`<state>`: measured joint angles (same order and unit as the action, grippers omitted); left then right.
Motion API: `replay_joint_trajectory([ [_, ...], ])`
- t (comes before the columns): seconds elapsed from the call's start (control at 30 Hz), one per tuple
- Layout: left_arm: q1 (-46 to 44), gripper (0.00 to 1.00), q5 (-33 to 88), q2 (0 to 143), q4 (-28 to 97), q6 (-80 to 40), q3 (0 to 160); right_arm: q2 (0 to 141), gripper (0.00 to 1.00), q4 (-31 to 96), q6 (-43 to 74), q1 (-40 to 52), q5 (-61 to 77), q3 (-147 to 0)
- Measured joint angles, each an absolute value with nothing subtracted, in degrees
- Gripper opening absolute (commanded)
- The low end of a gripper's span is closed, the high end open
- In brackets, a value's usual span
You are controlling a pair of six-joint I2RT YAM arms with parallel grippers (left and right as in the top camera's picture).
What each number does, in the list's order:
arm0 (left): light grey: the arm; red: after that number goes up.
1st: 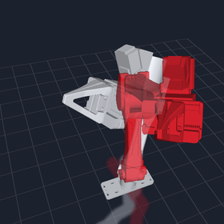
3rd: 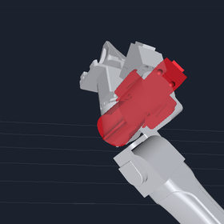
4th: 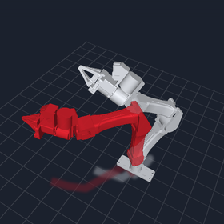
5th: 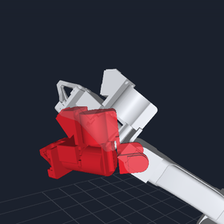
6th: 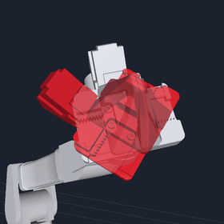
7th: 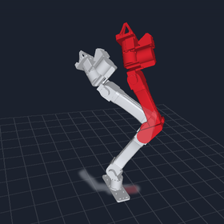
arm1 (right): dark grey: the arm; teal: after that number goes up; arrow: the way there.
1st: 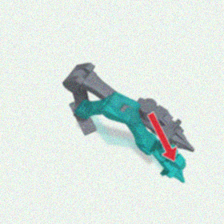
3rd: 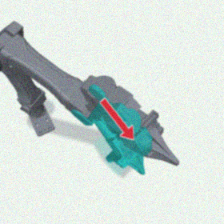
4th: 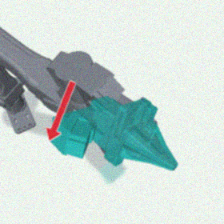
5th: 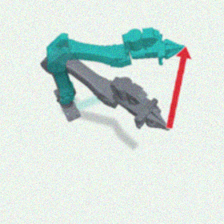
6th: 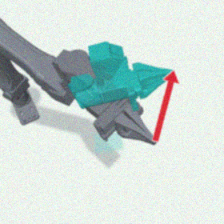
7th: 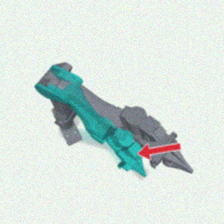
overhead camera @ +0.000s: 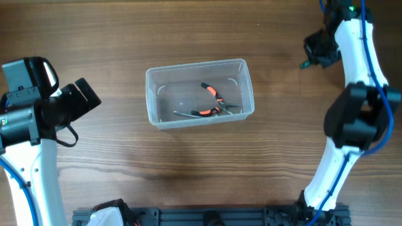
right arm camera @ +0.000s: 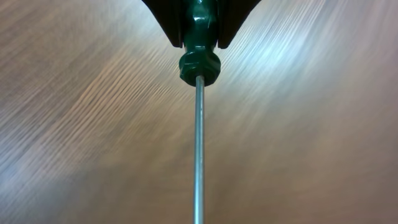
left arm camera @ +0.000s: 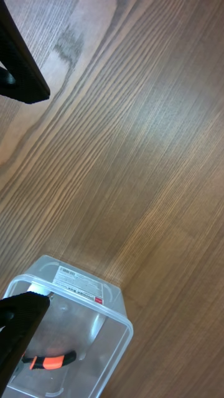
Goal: Pack container
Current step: 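Reach the right gripper to the green screwdriver and grasp its handle, then carry the green screwdriver with the right gripper and drop it into the container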
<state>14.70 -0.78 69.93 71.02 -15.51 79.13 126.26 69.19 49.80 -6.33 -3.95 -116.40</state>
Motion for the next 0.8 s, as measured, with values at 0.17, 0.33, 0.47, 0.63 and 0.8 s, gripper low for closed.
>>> replay_joint_trajectory([
  [0.17, 14.7, 1.00, -1.0, 69.9, 70.9, -15.5, 79.1, 114.4, 0.04, 69.1, 29.2, 3.4, -4.3, -116.4],
  [0.33, 14.7, 1.00, -1.0, 69.9, 71.0, -15.5, 79.1, 112.0, 0.04, 74.8, -4.9, 18.6, -2.8, -116.4],
  [0.47, 14.7, 1.00, -1.0, 69.9, 71.0, -15.5, 79.1, 112.0, 0.04, 74.8, -27.9, 27.3, -0.6, -116.4],
  [0.63, 14.7, 1.00, -1.0, 69.9, 71.0, -15.5, 79.1, 112.0, 0.04, 71.9, -50.9, 33.5, 7.6, -114.8],
  [0.8, 14.7, 1.00, -1.0, 69.9, 70.9, -15.5, 79.1, 115.6, 0.04, 68.0, -56.7, 33.5, 11.4, -112.0],
])
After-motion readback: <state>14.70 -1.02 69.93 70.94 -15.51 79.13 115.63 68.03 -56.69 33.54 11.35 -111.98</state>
